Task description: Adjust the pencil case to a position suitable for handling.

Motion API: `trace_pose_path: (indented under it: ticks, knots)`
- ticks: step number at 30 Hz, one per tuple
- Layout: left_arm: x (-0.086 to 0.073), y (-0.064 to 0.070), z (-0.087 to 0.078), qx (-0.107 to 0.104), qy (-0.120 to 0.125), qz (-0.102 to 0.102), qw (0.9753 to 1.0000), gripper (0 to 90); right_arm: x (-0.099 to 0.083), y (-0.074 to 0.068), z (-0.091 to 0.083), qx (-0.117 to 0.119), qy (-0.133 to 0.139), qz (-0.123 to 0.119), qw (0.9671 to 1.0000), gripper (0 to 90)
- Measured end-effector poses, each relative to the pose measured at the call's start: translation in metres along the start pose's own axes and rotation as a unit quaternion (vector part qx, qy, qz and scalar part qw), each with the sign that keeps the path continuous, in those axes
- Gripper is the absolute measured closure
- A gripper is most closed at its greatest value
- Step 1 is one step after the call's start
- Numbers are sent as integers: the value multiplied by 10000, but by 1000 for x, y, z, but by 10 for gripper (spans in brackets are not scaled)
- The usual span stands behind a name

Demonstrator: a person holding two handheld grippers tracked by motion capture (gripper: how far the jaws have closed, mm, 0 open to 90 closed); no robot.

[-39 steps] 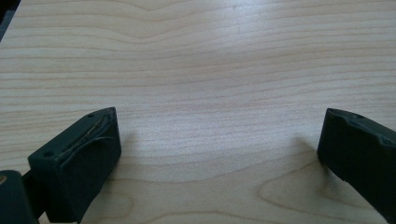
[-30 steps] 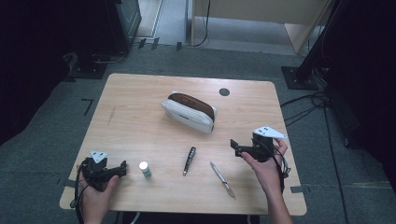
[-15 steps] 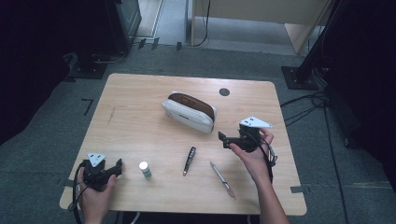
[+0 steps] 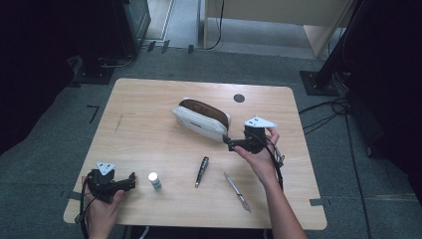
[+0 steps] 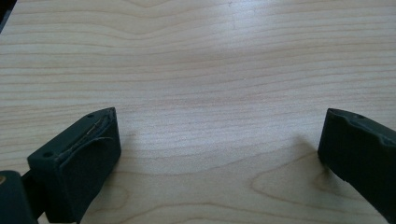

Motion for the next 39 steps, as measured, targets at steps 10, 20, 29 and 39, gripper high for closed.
trace_pose_path:
  ticks: [10, 20, 29, 39]
  knots:
    - [0, 0, 0, -10, -3, 14, 10000, 0, 8, -1, 27, 84, -102, -208, 9997, 0]
    - [0, 0, 0, -40, 7, 52, 10000, 0, 11, 2, 57, 62, -211, -265, 9994, 0]
    - [0, 1, 0, -71, 14, 97, 9999, 0, 8, -4, 77, 5, -376, -551, 9978, 59]
    - [0, 1, 0, -87, 22, 106, 9999, 0, 1, -3, 67, 87, -69, -440, 9990, 359]
Point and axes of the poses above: each handheld gripper's, and its own axes: z roughly forward along the jaws, x roughly out of its top, y roughly to its right, the point moved 1 cm from there along z, roughly forward along the jaws, and after that the axes turned 14 degrees about z, right-handed, at the moved point
